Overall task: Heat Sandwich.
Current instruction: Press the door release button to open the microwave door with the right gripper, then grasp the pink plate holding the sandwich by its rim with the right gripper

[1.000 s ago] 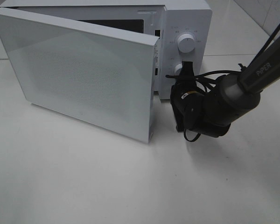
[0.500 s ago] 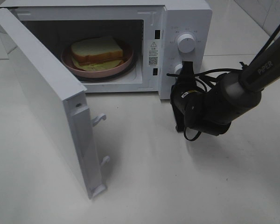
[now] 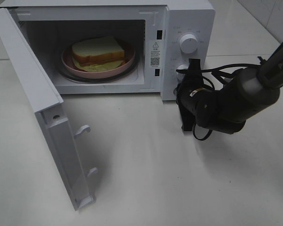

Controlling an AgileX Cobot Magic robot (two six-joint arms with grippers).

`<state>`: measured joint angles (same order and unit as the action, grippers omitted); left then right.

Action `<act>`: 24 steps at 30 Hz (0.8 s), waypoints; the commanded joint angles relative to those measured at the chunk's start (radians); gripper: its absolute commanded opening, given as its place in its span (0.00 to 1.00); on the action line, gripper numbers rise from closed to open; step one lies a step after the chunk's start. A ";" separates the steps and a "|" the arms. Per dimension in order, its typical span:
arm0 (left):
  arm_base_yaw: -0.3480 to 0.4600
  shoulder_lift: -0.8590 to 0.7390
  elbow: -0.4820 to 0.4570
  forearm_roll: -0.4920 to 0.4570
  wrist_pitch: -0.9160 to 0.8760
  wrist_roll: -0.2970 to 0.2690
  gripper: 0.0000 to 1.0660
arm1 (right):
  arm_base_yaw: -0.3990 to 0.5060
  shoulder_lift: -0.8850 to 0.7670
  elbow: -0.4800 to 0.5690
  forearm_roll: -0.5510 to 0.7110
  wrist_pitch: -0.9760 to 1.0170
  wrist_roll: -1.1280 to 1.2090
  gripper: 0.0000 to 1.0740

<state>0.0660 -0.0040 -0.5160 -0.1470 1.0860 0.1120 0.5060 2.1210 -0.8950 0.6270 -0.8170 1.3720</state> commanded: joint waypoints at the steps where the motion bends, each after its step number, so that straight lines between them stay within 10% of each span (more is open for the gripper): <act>1: 0.004 -0.017 -0.001 0.000 -0.009 0.000 0.91 | 0.013 -0.040 0.029 -0.003 -0.055 0.011 0.01; 24: 0.004 -0.017 -0.001 0.000 -0.009 0.000 0.91 | 0.059 -0.301 0.277 -0.119 0.047 -0.027 0.03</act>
<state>0.0660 -0.0040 -0.5160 -0.1470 1.0860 0.1120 0.5620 1.8340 -0.6200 0.5270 -0.7770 1.3610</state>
